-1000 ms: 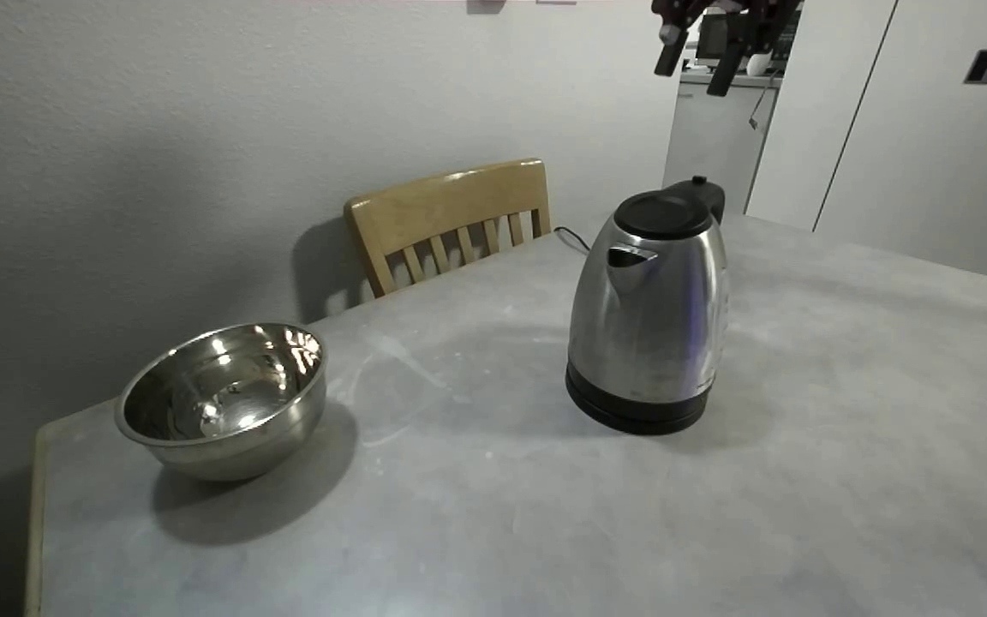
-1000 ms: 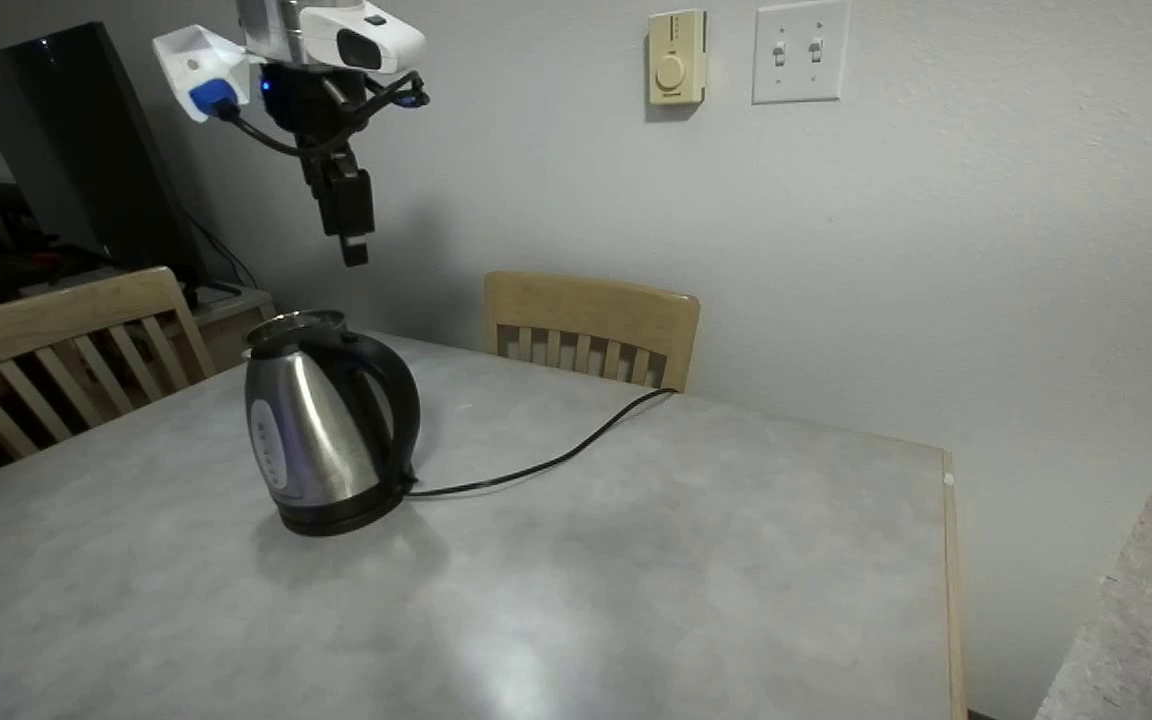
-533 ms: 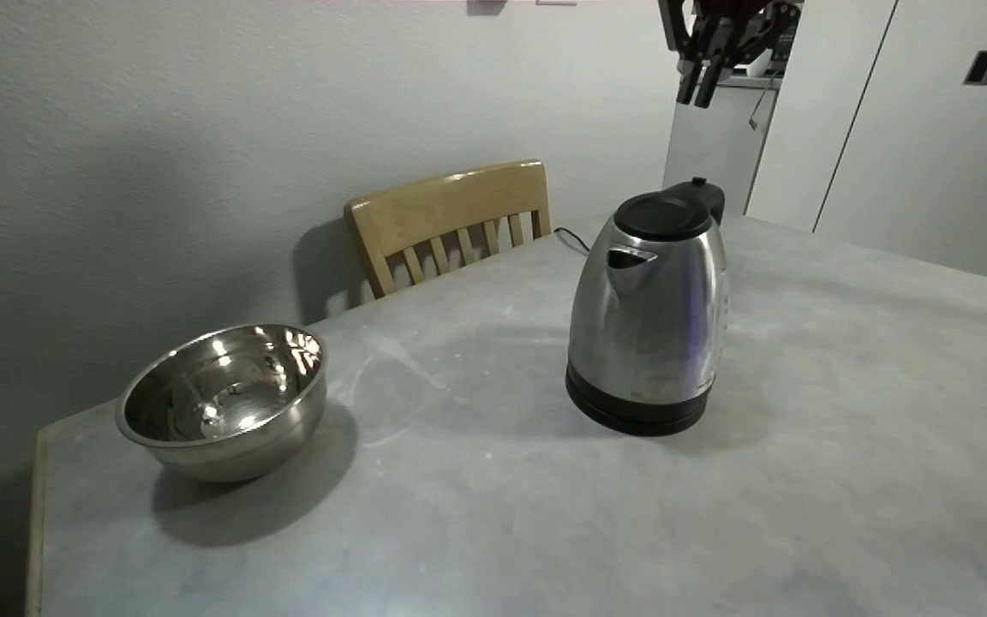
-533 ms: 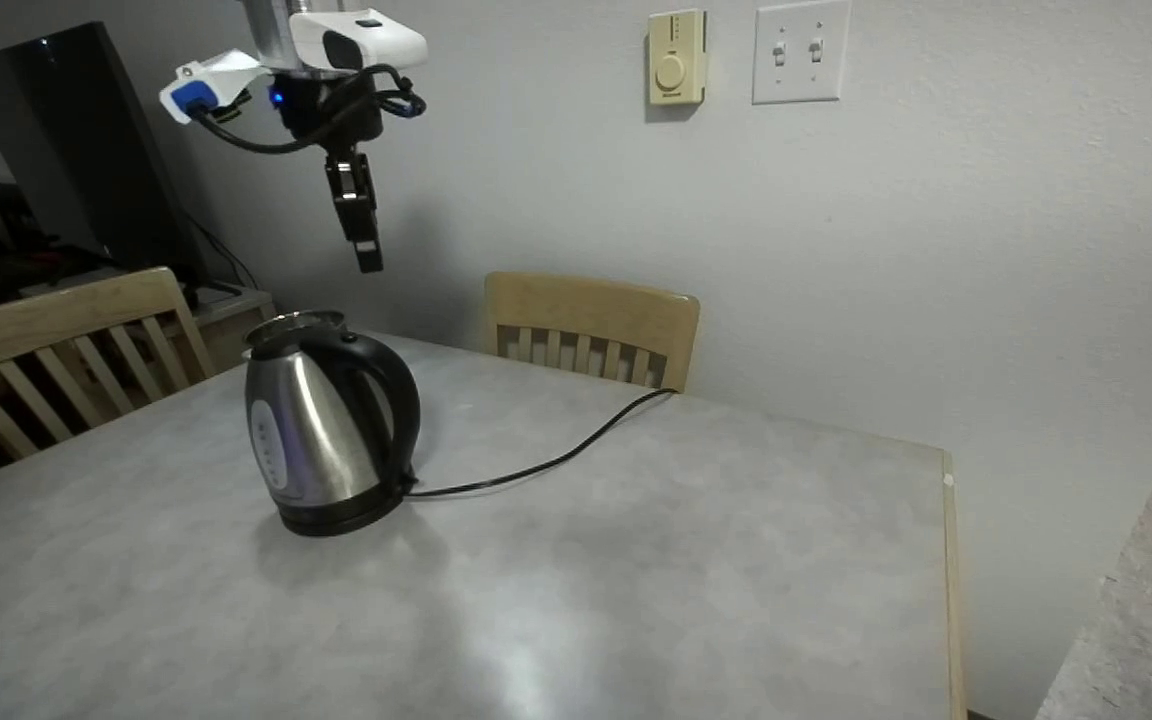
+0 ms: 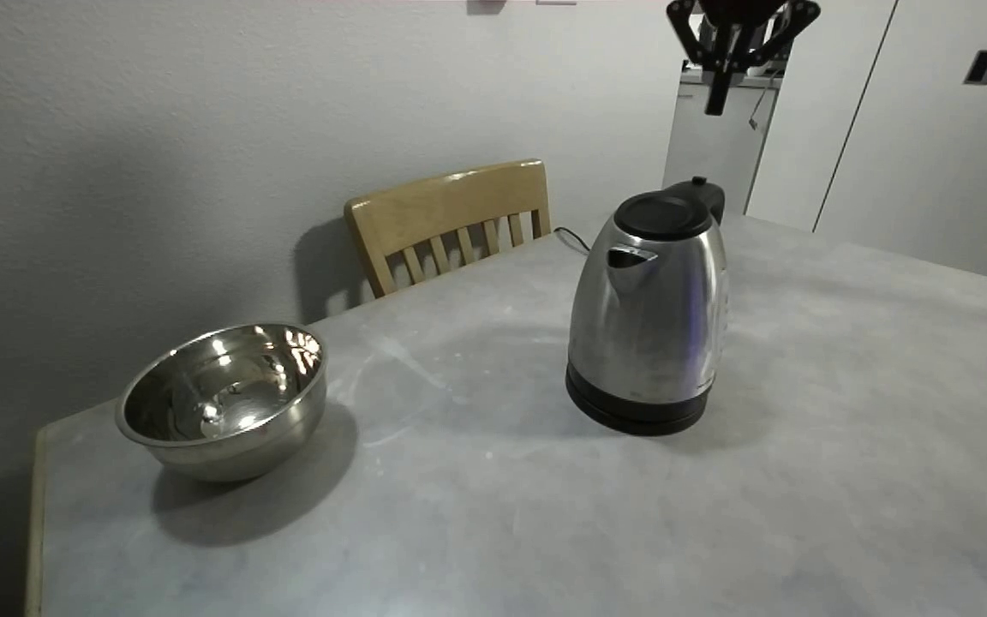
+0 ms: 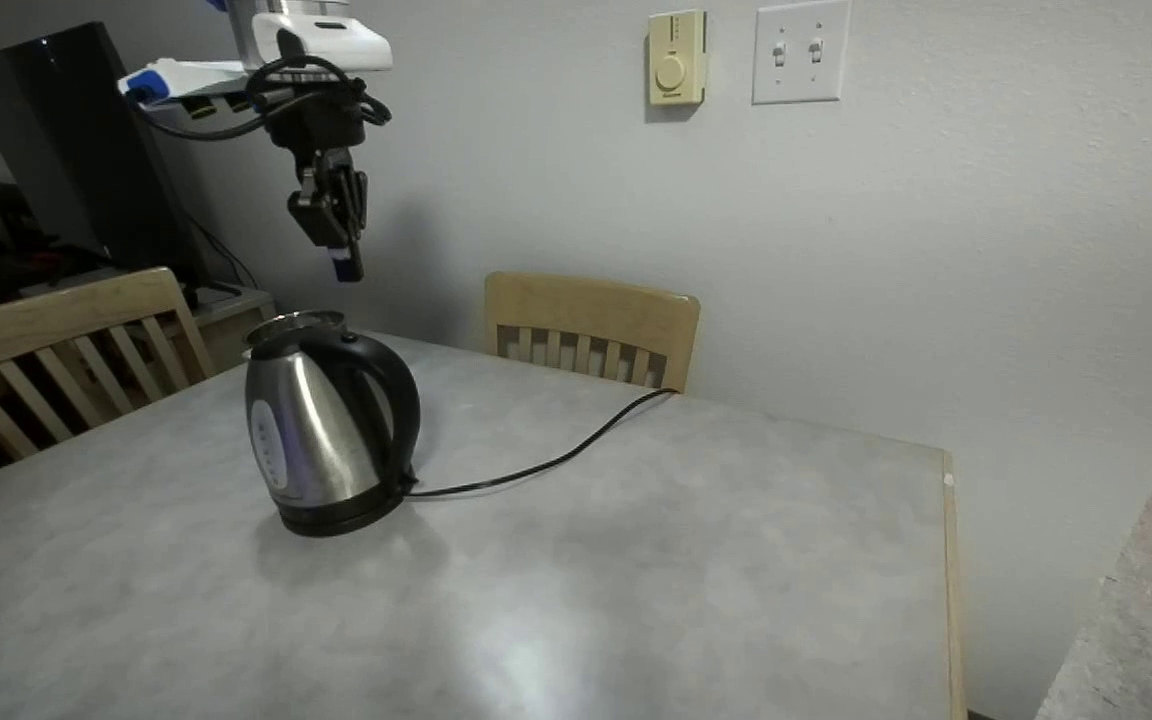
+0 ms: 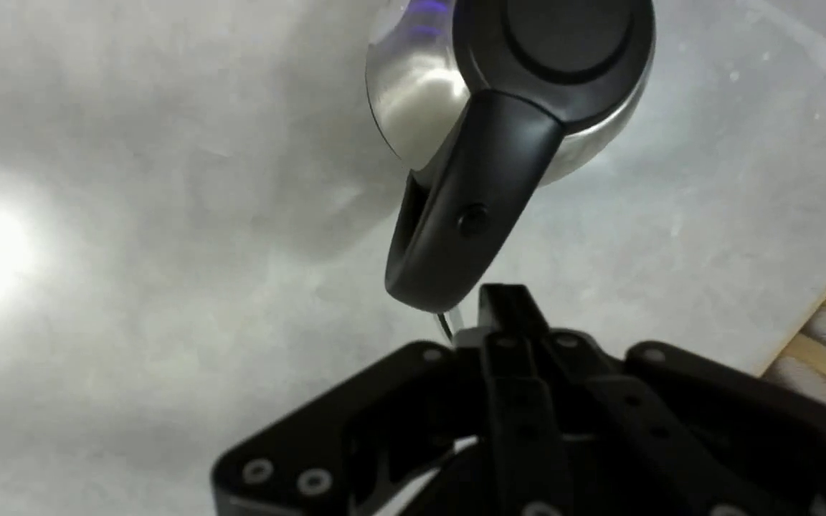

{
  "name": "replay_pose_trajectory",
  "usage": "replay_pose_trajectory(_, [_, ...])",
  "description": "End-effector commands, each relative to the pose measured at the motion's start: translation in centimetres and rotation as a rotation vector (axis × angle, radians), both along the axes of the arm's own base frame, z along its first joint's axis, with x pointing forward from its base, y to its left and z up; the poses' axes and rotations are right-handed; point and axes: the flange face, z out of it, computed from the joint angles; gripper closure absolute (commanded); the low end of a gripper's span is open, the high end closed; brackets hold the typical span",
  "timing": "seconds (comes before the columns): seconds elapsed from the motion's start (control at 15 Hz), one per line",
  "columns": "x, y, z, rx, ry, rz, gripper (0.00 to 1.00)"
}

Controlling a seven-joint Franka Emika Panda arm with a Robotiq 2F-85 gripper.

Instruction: Open the electric kettle

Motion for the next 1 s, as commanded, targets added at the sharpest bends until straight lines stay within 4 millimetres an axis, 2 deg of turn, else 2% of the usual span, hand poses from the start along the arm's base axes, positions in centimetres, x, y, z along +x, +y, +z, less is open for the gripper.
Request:
replay_pose_trajectory(0.0, [-0.1, -0.3, -0.4, 0.012, 0.085, -0.108, 1.00])
replay_pose_trajectory(0.33, [0.0, 0.0, -1.7, 0.066, 0.148, -0.155, 1.00])
replay_pose_trajectory(0.93, [1.8, 0.2, -5.0, 0.066, 0.199, -0.132, 1.00])
